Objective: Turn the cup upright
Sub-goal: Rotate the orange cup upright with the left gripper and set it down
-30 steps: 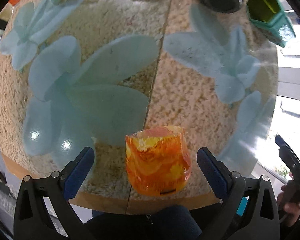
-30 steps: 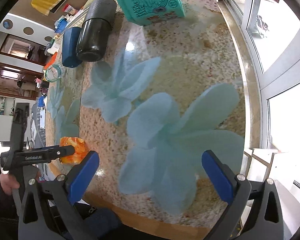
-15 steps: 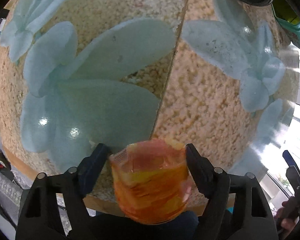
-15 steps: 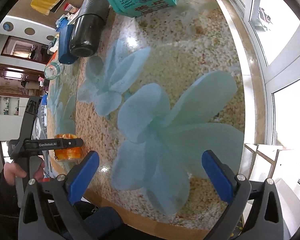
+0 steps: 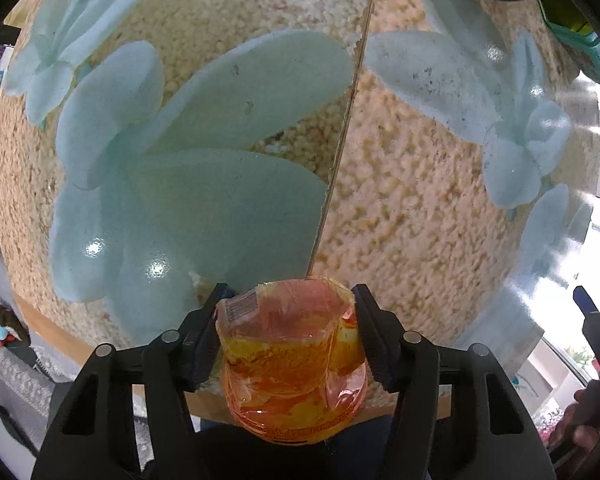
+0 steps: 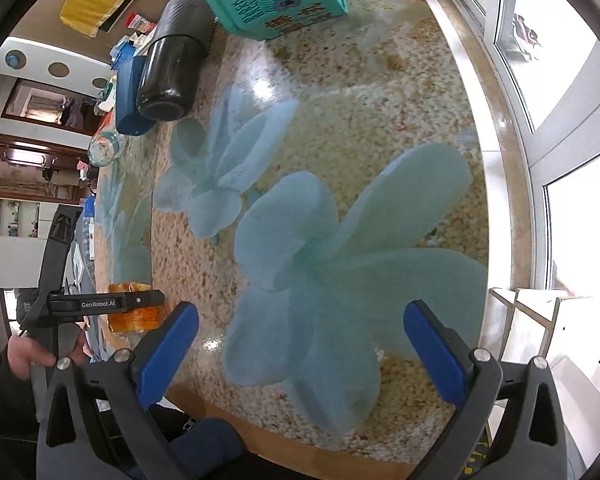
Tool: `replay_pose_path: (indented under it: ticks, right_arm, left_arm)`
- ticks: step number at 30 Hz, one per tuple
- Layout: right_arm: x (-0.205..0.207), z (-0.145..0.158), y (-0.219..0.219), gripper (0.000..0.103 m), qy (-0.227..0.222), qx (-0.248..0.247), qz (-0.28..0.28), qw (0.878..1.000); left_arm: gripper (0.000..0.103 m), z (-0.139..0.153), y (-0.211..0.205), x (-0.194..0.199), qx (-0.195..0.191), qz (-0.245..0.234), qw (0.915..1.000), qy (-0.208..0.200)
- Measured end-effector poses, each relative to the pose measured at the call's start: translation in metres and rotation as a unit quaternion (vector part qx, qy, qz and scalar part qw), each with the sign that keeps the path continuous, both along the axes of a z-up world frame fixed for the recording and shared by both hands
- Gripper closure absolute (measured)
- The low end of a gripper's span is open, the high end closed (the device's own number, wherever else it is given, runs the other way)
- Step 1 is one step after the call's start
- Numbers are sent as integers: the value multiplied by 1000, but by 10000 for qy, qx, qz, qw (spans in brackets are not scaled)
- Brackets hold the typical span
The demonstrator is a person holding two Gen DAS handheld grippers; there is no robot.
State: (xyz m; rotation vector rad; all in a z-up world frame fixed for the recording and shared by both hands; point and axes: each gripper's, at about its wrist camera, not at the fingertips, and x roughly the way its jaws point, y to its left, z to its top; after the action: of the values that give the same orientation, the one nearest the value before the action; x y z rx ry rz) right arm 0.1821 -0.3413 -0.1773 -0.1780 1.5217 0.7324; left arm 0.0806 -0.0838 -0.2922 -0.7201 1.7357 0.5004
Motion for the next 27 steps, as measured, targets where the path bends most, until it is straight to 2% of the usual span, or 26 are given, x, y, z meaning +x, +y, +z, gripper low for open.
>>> replay_pose_path:
  ticks: [4, 6, 10, 17, 22, 23, 27]
  right_arm:
    - [-4, -1, 2, 0, 7, -15, 23, 10000]
    - [-5, -1, 3, 0, -12, -32, 27, 10000]
    - [-8, 1, 4, 0, -53, -54, 18, 10000]
    - [-15, 5, 7, 0, -211, -45, 12, 9998]
    - [-25, 5, 8, 0, -333, -52, 55, 9994]
    - [-27, 5, 9, 0, -369, -45, 72, 9993]
    - [-34, 5, 9, 0, -481, 44, 60, 9988]
  left_arm:
    - [40, 15, -2, -9, -111, 123, 9988, -459]
    - [41, 25, -2, -7, 29, 92, 9977, -676]
    - [42, 33, 1, -11, 42, 138, 9962, -859]
    - [43, 54, 8, -13, 469, 0, 9875, -1506]
    - [42, 77, 5, -12, 1245, -451, 9687, -2100]
    - [42, 91, 5, -7, 1339, -500, 9641, -2238]
    - [42, 99, -1, -14, 1664, -691, 9440, -2764]
